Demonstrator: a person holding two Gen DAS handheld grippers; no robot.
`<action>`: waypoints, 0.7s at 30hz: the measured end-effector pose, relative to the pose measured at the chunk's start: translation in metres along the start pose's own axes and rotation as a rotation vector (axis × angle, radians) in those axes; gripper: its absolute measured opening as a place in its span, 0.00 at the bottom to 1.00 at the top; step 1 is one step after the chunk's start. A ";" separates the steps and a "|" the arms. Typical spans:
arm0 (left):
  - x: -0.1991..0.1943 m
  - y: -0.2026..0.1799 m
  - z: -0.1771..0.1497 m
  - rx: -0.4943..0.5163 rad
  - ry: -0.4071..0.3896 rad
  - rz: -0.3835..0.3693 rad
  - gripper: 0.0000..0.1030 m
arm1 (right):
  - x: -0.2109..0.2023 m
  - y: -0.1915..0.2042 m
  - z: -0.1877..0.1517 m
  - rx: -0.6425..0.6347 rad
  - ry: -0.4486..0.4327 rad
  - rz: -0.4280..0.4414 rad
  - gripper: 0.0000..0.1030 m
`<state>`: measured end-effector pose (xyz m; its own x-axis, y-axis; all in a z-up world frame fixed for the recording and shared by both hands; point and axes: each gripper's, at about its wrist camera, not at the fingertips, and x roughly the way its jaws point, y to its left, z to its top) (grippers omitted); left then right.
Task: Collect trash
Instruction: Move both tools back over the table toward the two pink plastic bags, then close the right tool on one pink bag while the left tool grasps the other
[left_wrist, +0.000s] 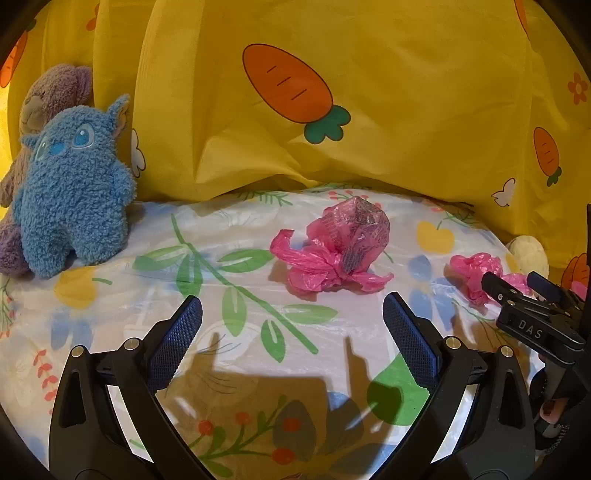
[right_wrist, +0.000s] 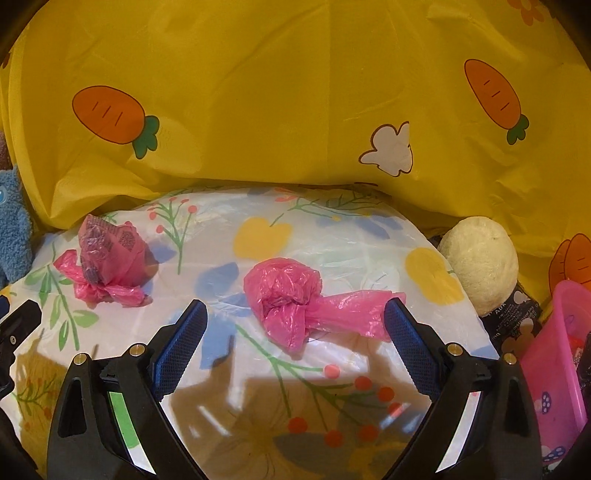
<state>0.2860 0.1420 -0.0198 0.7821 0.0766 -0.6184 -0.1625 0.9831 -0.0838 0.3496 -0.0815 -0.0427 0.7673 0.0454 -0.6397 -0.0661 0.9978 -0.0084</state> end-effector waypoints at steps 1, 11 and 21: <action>0.002 -0.001 0.001 0.001 0.001 -0.003 0.94 | 0.004 0.000 0.002 0.002 0.006 0.000 0.87; 0.024 -0.008 0.009 0.019 0.020 -0.037 0.94 | 0.034 0.001 0.000 -0.001 0.088 0.025 0.60; 0.049 -0.019 0.020 0.045 0.026 -0.046 0.94 | 0.024 -0.001 -0.005 0.030 0.045 0.058 0.34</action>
<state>0.3392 0.1300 -0.0326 0.7721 0.0273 -0.6349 -0.0993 0.9920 -0.0780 0.3650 -0.0819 -0.0619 0.7330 0.1016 -0.6726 -0.0900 0.9946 0.0521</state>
